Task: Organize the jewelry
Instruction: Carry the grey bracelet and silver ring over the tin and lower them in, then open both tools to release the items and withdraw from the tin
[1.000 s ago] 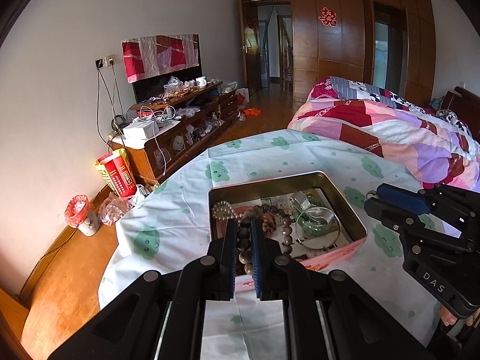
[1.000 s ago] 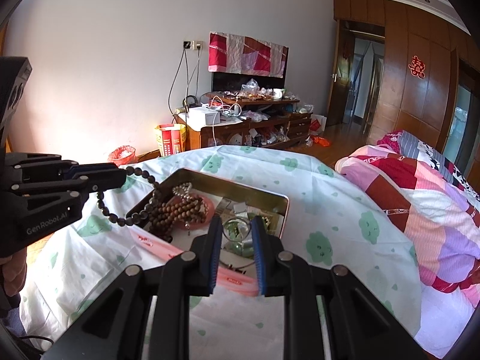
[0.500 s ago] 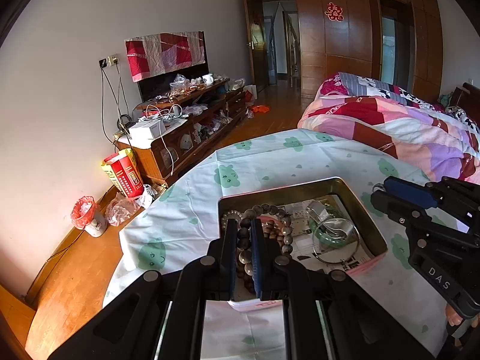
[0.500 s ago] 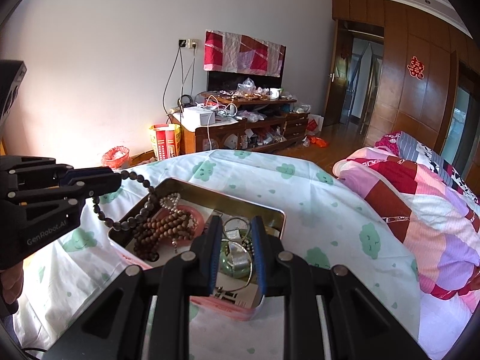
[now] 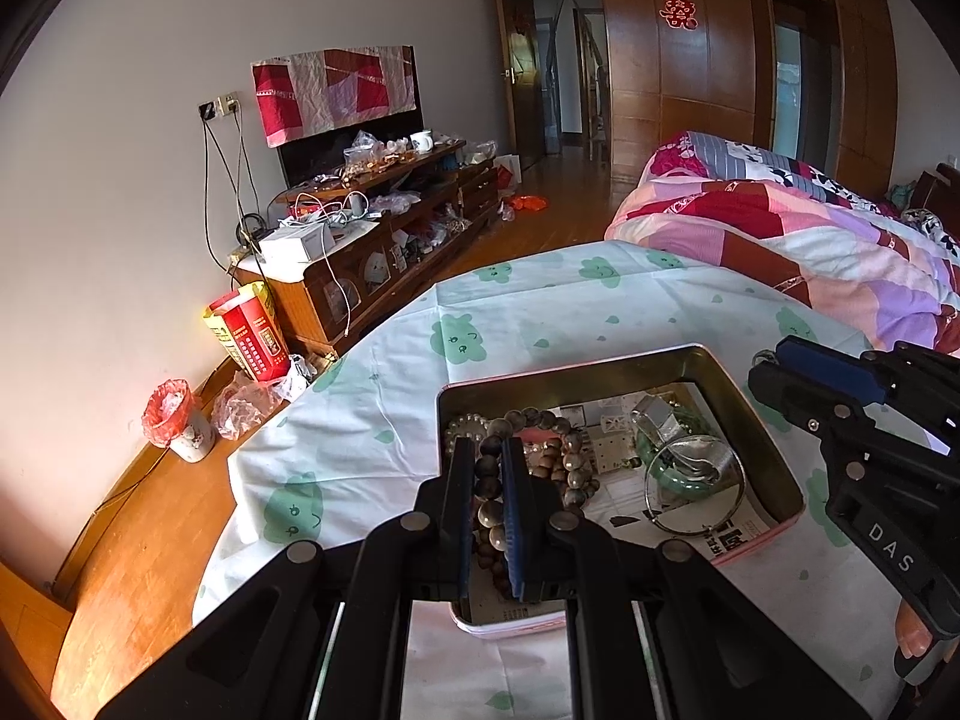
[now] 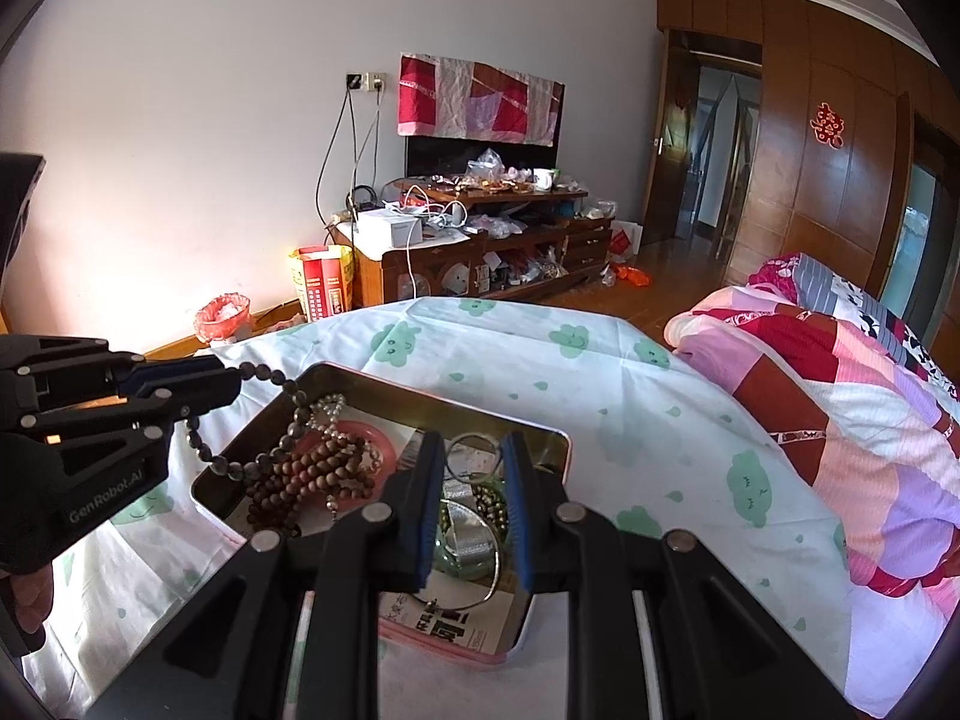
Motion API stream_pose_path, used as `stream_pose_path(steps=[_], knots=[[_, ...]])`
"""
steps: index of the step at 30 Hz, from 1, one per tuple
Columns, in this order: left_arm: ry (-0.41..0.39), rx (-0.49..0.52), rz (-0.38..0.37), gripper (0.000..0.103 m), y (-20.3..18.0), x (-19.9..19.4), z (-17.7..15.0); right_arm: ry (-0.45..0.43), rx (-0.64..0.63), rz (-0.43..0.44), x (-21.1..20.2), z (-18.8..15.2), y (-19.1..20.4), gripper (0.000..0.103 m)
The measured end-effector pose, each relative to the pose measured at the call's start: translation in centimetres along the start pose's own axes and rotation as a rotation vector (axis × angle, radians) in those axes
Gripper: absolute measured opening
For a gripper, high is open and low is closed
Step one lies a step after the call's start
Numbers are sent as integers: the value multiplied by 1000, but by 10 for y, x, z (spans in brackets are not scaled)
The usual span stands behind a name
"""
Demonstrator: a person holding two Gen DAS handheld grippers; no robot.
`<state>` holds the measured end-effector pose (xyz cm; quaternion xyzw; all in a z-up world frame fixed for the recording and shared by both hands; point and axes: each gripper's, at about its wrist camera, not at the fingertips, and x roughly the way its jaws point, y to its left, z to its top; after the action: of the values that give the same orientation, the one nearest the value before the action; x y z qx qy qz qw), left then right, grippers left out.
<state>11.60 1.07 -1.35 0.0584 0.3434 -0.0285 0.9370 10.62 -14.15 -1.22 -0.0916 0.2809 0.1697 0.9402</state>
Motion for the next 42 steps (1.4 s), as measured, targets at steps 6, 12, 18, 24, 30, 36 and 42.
stream_pose_path(steps=[6, 12, 18, 24, 30, 36, 42], knots=[[13, 0, 0, 8, -1, 6, -1, 10, 1, 7, 6, -1, 1, 22], [35, -5, -1, 8, -2, 15, -6, 25, -11, 18, 15, -3, 8, 22], [44, -3, -3, 8, -2, 18, -10, 36, -29, 32, 22, -6, 15, 22], [49, 3, -12, 8, -5, 20, -12, 41, -30, 29, 24, -8, 17, 22], [57, 5, -15, 8, -6, 23, -15, 51, -30, 31, 30, -10, 18, 23], [62, 7, -15, 8, -7, 25, -17, 62, -29, 33, 33, -15, 17, 23], [61, 9, -27, 8, -10, 26, -20, 76, -27, 27, 37, -19, 16, 23]])
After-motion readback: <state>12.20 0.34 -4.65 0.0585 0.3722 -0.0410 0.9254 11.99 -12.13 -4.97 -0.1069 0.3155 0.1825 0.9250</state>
